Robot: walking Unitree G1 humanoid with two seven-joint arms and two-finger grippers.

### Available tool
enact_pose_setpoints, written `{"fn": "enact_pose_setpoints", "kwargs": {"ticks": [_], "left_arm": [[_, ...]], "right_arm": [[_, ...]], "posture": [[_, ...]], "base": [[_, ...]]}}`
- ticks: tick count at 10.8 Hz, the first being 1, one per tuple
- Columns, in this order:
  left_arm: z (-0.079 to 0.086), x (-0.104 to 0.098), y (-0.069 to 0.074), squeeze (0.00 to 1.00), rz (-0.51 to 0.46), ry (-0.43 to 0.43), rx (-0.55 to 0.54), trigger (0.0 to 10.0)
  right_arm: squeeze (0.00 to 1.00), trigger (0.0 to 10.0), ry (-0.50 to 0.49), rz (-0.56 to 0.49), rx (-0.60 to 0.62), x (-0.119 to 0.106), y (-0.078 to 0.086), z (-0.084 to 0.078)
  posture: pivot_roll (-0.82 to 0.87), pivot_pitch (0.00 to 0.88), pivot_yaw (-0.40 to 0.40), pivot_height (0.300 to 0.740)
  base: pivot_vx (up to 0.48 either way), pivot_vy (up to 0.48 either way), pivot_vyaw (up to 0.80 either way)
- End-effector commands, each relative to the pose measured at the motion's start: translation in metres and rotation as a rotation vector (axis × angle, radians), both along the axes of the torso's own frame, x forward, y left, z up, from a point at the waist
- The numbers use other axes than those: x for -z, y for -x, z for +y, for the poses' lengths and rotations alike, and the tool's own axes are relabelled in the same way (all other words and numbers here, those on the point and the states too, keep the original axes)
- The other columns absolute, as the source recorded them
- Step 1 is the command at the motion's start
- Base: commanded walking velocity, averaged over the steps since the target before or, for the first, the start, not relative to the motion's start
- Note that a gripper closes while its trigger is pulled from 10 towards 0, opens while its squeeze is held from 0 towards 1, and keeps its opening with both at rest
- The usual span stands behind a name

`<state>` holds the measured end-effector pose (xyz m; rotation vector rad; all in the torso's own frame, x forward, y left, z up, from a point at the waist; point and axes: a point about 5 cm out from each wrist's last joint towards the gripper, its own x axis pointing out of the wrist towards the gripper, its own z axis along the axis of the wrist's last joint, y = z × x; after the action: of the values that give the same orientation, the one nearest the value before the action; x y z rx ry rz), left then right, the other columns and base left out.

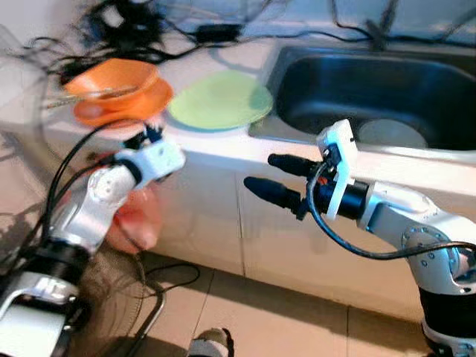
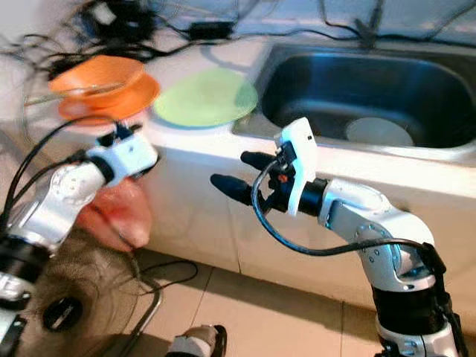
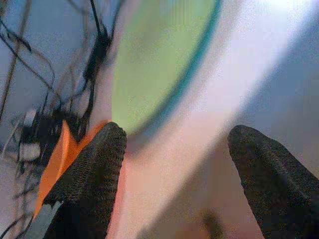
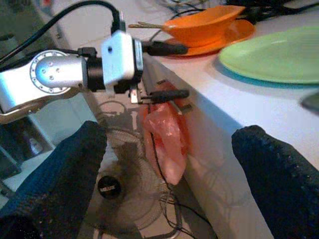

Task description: Kitchen organization

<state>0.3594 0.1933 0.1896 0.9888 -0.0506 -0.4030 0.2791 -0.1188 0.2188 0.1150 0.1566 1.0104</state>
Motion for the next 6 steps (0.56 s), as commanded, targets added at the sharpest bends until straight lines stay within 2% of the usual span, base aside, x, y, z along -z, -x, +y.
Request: {"fn": "enact_pose_setpoints", "kwargs": {"ticks": [1, 2, 3, 4, 6], "left_arm": [[-0.001, -0.015, 0.001, 0.00, -0.070, 0.117, -0.009, 10.0], [-0.008, -0.022, 0.005, 0.00, -0.109, 0.208, 0.020, 10.0], [-0.021, -0.033, 0.015, 0.00, -0.185, 0.368, 0.043, 10.0], [-0.027, -0.038, 0.022, 0.00, -0.220, 0.467, 0.040, 10.0], [-0.036, -0.049, 0.037, 0.00, -0.317, 0.582, 0.041, 10.0]], "right_arm": [[0.00, 10.0, -0.033, -0.051, -0.011, -0.008, 0.004, 0.004], [0.00, 10.0, -0.078, -0.115, 0.019, -0.016, 0.002, 0.004], [0.00, 10.0, -0.170, -0.159, 0.097, -0.030, -0.004, 0.002], [0.00, 10.0, -0.186, -0.171, 0.118, -0.033, -0.007, 0.002], [0.00, 10.0, -0.200, -0.187, 0.161, -0.034, -0.011, 0.000]], "posture": [[0.12, 0.128, 0.110, 0.740], [0.12, 0.128, 0.110, 0.740], [0.12, 0.124, 0.110, 0.740], [0.13, 0.121, 0.108, 0.740], [0.13, 0.116, 0.107, 0.740]], "base": [[0.000, 0.000, 0.00], [0.000, 0.000, 0.00], [0.000, 0.000, 0.00], [0.000, 0.000, 0.00], [0.000, 0.000, 0.00]]}}
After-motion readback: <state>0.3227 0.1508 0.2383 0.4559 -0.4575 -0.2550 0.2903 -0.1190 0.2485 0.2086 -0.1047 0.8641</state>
